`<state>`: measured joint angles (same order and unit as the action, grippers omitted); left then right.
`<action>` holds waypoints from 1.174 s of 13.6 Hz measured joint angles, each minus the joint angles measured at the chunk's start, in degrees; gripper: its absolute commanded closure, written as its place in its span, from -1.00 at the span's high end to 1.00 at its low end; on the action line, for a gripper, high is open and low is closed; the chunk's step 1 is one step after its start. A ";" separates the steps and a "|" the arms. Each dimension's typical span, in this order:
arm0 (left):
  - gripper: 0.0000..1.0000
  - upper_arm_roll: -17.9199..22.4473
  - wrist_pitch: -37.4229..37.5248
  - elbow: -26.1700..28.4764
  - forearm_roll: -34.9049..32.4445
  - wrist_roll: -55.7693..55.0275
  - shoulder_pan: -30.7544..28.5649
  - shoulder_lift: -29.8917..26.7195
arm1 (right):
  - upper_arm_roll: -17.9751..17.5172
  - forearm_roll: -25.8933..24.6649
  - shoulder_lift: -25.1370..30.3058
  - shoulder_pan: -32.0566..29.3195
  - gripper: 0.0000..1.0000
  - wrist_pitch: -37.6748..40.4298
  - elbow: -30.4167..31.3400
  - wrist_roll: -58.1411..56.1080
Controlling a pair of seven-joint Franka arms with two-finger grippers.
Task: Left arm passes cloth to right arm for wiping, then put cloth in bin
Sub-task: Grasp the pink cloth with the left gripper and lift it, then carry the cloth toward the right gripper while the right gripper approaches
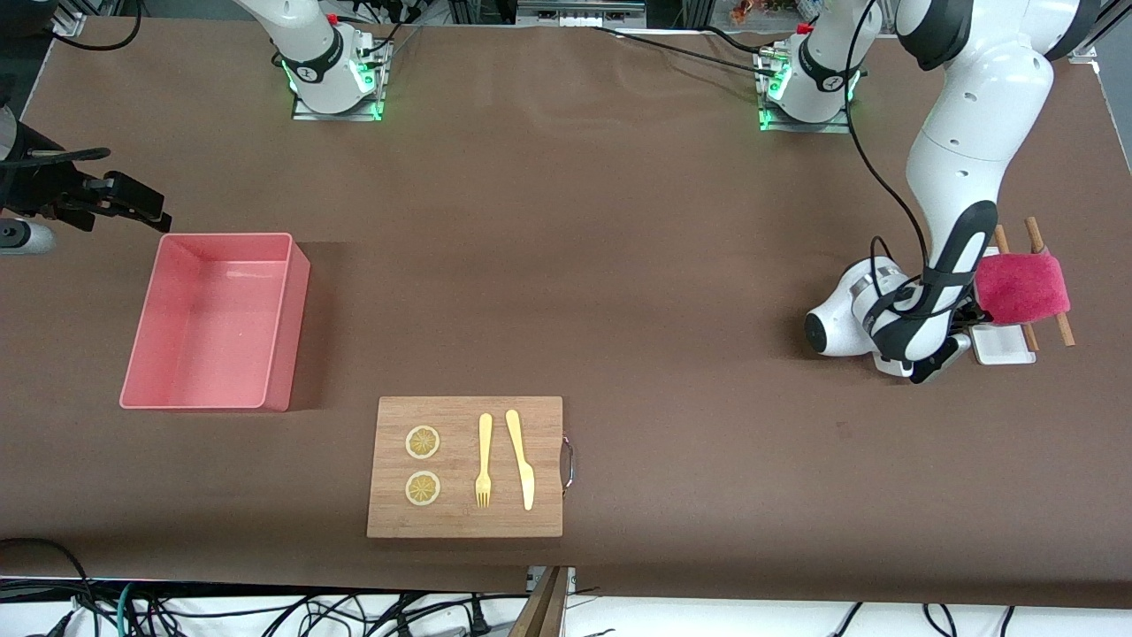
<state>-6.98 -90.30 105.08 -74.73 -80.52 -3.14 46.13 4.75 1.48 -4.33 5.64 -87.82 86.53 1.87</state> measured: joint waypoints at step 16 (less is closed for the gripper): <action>-1.00 -22.53 16.71 -20.23 50.46 31.02 0.96 -20.42 | -2.27 0.57 -0.92 0.33 1.00 7.73 -0.66 -5.39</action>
<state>-29.51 -73.59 84.85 -24.27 -49.50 -2.18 25.70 2.47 2.06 -5.25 5.97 -80.09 85.87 -3.52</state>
